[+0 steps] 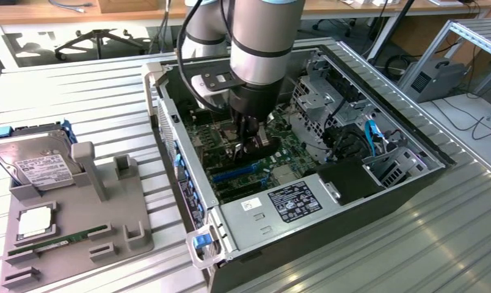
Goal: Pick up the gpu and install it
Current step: 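Insert the gpu into the slot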
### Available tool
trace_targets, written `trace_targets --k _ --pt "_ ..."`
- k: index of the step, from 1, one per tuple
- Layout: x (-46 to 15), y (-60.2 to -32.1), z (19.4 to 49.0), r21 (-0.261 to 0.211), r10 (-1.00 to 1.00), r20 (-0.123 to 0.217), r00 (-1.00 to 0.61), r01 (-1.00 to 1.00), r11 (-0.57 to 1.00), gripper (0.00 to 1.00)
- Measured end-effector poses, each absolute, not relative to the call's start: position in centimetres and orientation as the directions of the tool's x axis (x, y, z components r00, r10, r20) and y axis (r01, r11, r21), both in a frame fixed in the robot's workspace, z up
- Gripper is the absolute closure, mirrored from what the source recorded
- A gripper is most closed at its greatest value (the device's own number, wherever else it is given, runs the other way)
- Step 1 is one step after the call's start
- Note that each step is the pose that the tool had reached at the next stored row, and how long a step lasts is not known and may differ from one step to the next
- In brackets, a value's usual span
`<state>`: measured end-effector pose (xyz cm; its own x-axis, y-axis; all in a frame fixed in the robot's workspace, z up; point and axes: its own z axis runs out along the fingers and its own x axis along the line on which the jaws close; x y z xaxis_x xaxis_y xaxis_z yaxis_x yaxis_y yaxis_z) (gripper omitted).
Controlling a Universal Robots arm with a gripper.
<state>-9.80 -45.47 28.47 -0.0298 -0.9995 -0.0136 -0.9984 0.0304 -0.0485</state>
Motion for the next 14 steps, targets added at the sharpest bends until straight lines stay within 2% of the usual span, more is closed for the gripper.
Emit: trace_targets --k 14 --pt "-10.84 -45.50 27.76 -0.049 -0.999 -0.012 -0.030 -0.998 0.030 0.73"
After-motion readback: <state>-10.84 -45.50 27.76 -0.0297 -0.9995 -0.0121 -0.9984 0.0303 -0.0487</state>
